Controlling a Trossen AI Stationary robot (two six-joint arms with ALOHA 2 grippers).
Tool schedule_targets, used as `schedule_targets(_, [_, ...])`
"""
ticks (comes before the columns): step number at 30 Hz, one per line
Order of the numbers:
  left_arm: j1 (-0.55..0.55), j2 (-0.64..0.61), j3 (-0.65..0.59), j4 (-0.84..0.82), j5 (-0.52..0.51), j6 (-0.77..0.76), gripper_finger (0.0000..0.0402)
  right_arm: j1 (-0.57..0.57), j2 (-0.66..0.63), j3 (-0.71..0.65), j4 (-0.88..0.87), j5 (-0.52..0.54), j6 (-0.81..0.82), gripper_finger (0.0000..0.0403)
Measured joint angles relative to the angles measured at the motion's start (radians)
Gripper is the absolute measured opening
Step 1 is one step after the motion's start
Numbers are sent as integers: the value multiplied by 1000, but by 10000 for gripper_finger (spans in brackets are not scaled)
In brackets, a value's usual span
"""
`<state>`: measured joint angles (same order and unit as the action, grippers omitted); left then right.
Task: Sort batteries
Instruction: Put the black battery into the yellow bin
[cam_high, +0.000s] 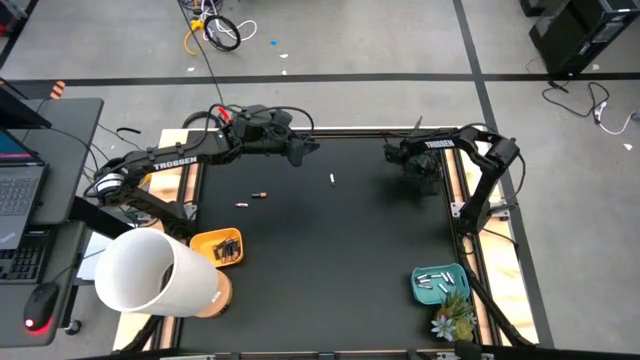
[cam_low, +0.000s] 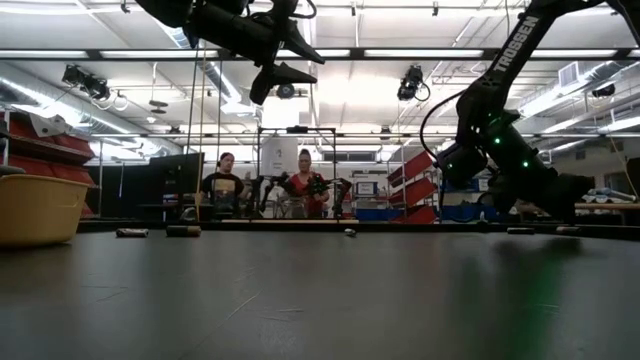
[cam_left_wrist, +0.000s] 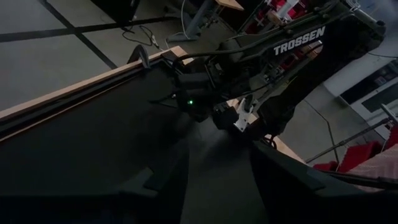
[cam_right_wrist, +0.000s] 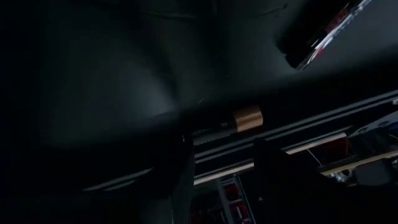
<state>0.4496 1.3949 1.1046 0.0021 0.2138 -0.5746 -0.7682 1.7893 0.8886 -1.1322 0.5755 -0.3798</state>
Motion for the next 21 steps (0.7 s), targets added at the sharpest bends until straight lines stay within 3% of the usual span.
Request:
schedule_targets(14, [0,0,0,0,0,-5,186,-18,0,0,-5,-30,6,150])
schedule_targets(21, [0,0,0,0,-7,-5,186,1,-3,0,-69,-47,91,150])
